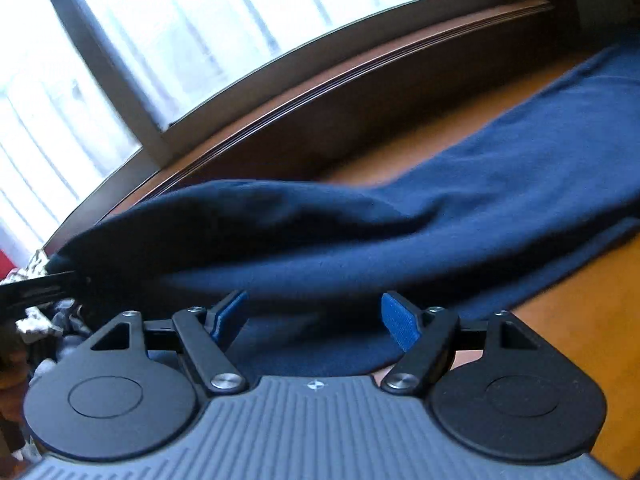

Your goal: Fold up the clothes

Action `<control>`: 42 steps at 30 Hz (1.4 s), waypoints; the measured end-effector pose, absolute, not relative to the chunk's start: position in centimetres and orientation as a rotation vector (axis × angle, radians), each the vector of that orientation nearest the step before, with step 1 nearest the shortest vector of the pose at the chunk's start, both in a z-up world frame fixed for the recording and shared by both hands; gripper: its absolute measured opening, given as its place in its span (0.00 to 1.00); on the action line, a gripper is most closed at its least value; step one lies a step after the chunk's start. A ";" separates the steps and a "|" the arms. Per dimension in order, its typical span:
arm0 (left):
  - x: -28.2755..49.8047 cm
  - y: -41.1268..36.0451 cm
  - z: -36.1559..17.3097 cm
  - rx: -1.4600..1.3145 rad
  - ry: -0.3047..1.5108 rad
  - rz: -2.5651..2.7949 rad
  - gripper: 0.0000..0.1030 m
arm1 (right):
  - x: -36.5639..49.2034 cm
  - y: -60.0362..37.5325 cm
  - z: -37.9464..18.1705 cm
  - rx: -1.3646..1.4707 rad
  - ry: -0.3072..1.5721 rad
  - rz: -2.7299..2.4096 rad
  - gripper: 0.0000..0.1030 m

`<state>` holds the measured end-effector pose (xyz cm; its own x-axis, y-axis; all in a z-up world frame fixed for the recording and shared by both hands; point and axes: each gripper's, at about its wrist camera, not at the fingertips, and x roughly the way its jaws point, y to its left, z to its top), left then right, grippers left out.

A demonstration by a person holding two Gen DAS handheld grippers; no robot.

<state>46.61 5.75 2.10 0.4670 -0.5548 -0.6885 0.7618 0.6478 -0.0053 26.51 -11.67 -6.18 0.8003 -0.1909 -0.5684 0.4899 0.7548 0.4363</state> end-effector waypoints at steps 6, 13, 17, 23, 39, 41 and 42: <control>48.1 4.7 1.8 0.284 0.837 -0.795 0.11 | 28.4 -10.8 -6.0 0.377 0.569 -0.303 0.74; 47.4 5.0 3.8 0.224 0.862 -0.805 0.11 | 29.2 -7.3 -7.2 -0.061 0.611 -0.135 0.74; 46.3 4.9 5.5 0.208 0.847 -0.801 0.11 | 30.7 -8.4 -8.0 -0.080 0.622 -0.106 0.61; 45.7 5.4 7.1 0.244 0.763 -0.711 0.11 | 30.3 -12.6 -4.2 0.223 0.688 0.082 0.13; 42.2 14.3 0.2 0.456 0.849 -0.679 0.65 | 31.9 0.1 -4.3 -0.011 0.685 0.308 0.52; 41.5 15.5 -0.6 0.470 0.869 -0.716 0.71 | 32.5 1.6 -5.0 -0.046 0.707 0.335 0.52; 41.1 15.8 -0.8 0.477 0.866 -0.728 0.73 | 32.7 2.1 -5.3 -0.056 0.717 0.339 0.52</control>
<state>41.14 15.82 -0.84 0.4364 -0.3768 -0.8171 0.7406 0.6661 0.0883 32.75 2.06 -5.26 0.7017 0.2850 -0.6530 -0.3232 0.9441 0.0648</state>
